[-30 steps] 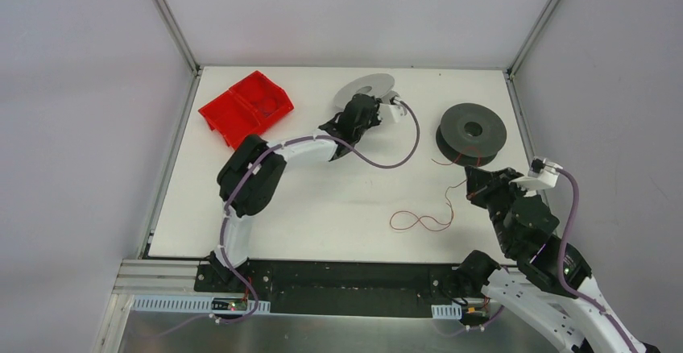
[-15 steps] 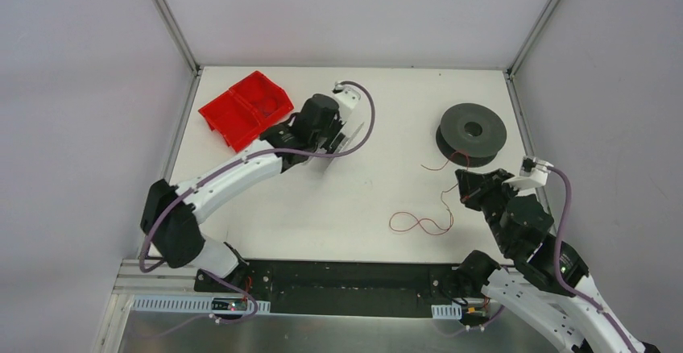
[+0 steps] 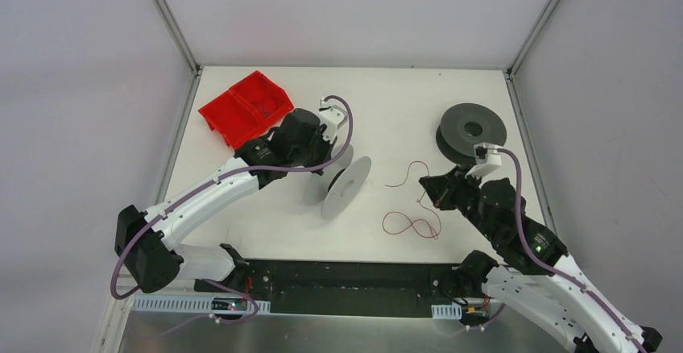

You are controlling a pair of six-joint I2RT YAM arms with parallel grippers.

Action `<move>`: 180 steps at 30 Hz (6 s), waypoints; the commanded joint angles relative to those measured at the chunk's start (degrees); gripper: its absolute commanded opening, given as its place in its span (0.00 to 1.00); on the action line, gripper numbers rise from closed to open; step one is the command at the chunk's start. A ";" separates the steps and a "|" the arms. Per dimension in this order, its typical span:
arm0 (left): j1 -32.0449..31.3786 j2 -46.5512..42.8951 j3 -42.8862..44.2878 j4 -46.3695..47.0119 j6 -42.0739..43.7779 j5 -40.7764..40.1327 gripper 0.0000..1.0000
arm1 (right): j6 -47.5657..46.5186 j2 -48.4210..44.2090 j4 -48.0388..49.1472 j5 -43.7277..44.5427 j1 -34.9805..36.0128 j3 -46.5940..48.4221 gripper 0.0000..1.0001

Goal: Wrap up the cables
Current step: Pick up the cable reel from the center of the board, then place the cable reel at the center of the board, then wrap the cable around the cable reel.

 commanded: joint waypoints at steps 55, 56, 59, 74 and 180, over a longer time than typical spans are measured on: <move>0.44 -13.98 -0.88 3.10 6.78 36.54 0.63 | -39.90 15.31 37.92 -52.65 0.24 0.74 0.00; 0.44 -13.50 -0.90 3.16 7.18 37.16 0.62 | -39.68 15.24 38.01 -52.85 0.23 0.68 0.00; 0.45 -12.82 -0.98 3.42 8.10 39.87 0.57 | -39.81 15.14 38.18 -52.49 0.25 0.50 0.00; 0.51 -15.39 -3.20 4.86 5.78 23.56 0.00 | -40.08 16.70 31.58 -41.93 0.22 0.90 0.03; 0.35 -12.93 -3.38 -4.67 4.68 5.19 0.41 | -60.71 40.35 29.16 -35.44 -3.28 9.46 0.00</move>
